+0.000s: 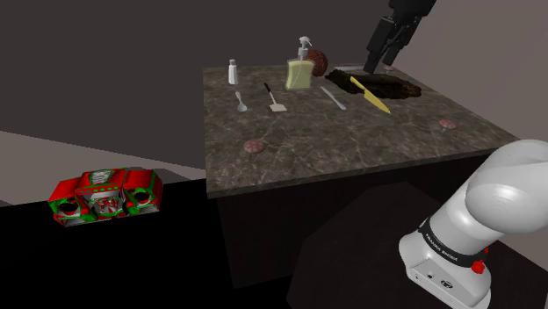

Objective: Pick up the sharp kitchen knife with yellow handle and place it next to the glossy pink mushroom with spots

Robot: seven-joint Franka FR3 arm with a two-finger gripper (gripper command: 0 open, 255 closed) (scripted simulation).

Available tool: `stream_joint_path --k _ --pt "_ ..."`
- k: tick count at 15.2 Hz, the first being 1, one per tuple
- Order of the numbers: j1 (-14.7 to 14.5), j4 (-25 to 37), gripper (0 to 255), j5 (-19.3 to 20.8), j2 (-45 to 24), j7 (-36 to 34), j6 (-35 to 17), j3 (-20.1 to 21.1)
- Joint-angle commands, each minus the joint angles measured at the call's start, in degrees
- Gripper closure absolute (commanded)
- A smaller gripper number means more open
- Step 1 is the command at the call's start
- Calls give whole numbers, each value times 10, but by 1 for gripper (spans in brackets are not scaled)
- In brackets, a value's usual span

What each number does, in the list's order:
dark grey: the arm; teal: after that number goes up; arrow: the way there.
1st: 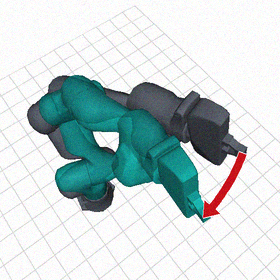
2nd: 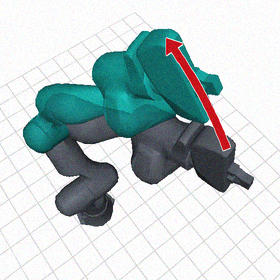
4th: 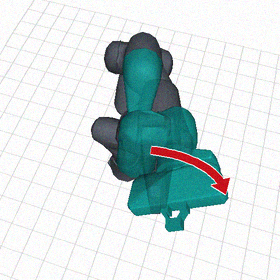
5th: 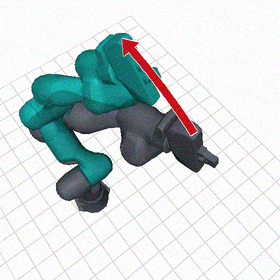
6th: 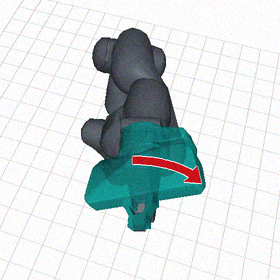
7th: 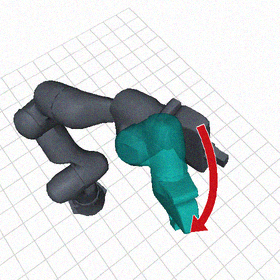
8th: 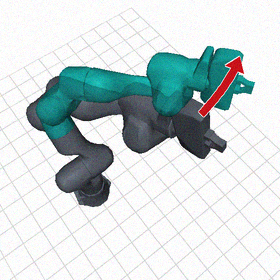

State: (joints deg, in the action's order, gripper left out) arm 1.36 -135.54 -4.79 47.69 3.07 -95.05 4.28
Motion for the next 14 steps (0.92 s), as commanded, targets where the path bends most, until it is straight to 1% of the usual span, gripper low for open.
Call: stream_joint_path --k 1,8,14 --pt "0 0 0 0 0 0 0 0" --pt "40 -11 0 38 -84 23 -90 -40" --pt "72 2 0 66 -171 38 -163 -74"
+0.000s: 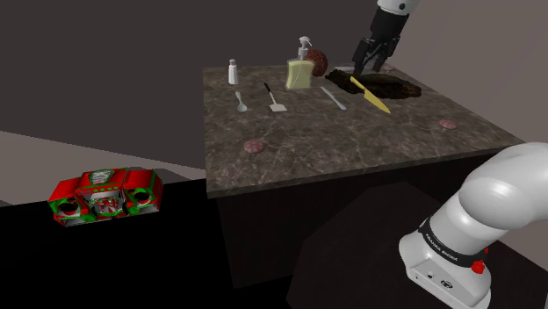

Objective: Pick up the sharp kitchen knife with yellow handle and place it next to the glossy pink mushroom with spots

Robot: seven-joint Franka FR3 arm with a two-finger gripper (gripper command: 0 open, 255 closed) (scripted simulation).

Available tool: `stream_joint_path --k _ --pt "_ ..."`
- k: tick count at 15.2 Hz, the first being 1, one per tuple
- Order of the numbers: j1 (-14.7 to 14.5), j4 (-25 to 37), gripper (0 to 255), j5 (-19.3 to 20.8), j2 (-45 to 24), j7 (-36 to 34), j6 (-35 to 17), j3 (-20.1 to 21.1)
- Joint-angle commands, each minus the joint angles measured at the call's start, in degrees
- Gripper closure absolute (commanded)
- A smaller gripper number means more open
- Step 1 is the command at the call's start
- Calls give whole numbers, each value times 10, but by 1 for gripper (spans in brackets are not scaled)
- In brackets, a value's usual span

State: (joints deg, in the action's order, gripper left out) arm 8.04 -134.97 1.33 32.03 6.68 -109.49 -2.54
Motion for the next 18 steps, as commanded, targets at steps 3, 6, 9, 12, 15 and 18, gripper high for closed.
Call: stream_joint_path --k 3,6,9,12,15,18 --pt "20 10 0 15 -62 9 -52 -23" --pt "33 29 0 22 -111 16 -82 -40" --pt "46 53 0 27 -162 23 -110 -57" --pt "58 81 0 28 -213 31 -134 -73" --pt "69 114 0 25 -266 40 -154 -89" --pt "82 151 0 18 -319 50 -170 -104"
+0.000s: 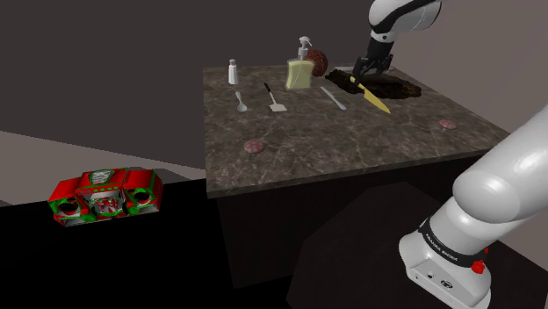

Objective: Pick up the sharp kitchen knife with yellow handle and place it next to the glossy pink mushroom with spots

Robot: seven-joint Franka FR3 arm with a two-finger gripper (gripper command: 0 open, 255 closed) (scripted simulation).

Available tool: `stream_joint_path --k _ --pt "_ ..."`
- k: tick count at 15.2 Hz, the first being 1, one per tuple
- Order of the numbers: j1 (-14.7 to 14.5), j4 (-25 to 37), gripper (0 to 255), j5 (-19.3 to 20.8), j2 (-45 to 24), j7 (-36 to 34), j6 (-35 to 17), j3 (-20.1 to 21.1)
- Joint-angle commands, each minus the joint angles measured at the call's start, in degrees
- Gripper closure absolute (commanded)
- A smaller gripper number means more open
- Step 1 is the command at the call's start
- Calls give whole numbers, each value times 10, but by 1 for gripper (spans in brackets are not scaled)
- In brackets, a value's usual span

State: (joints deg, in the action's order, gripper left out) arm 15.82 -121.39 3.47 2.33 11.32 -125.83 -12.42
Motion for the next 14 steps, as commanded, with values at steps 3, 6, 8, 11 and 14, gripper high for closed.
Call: stream_joint_path --k 3,6,8,11,14 --pt "18 57 0 -14 -76 14 -19 -17" --pt "34 104 0 -27 -131 25 -27 -28" --pt "45 138 0 -37 -168 32 -30 -33" --pt "66 193 0 -52 -224 41 -30 -39" --pt "69 194 0 -56 -237 44 -41 -38"
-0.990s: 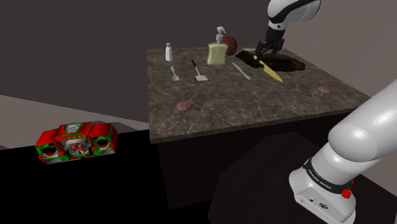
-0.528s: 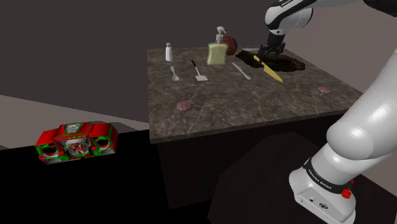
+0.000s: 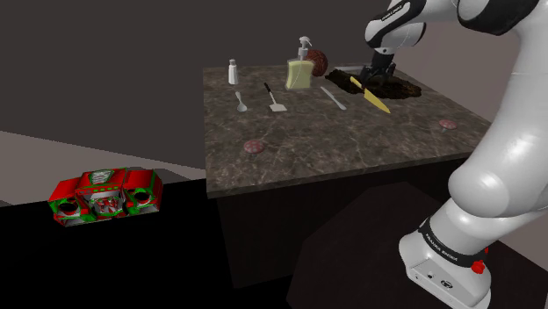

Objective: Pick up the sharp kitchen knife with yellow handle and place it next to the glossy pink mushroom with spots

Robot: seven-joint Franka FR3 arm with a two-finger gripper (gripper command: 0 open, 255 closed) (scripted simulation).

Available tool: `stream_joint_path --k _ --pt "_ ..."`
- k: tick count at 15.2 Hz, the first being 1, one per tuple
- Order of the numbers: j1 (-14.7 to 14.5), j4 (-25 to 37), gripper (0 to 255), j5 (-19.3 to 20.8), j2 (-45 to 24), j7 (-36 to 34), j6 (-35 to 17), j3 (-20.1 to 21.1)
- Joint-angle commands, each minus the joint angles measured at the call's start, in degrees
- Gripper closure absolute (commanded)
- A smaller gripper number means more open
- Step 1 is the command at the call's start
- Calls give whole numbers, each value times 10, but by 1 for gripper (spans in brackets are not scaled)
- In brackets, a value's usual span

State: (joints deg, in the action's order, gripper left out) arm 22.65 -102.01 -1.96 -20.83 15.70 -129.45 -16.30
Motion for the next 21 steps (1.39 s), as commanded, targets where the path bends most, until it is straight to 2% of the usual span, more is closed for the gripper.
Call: stream_joint_path --k 1,5,13,14,21 --pt "2 -1 0 -3 -10 1 -11 1" --pt "6 -5 0 -10 -32 5 -37 4" --pt "6 -5 0 -10 -32 5 -37 4" --pt "6 -5 255 -10 -32 5 -37 4" --pt "6 -5 255 -10 -32 5 -37 4"
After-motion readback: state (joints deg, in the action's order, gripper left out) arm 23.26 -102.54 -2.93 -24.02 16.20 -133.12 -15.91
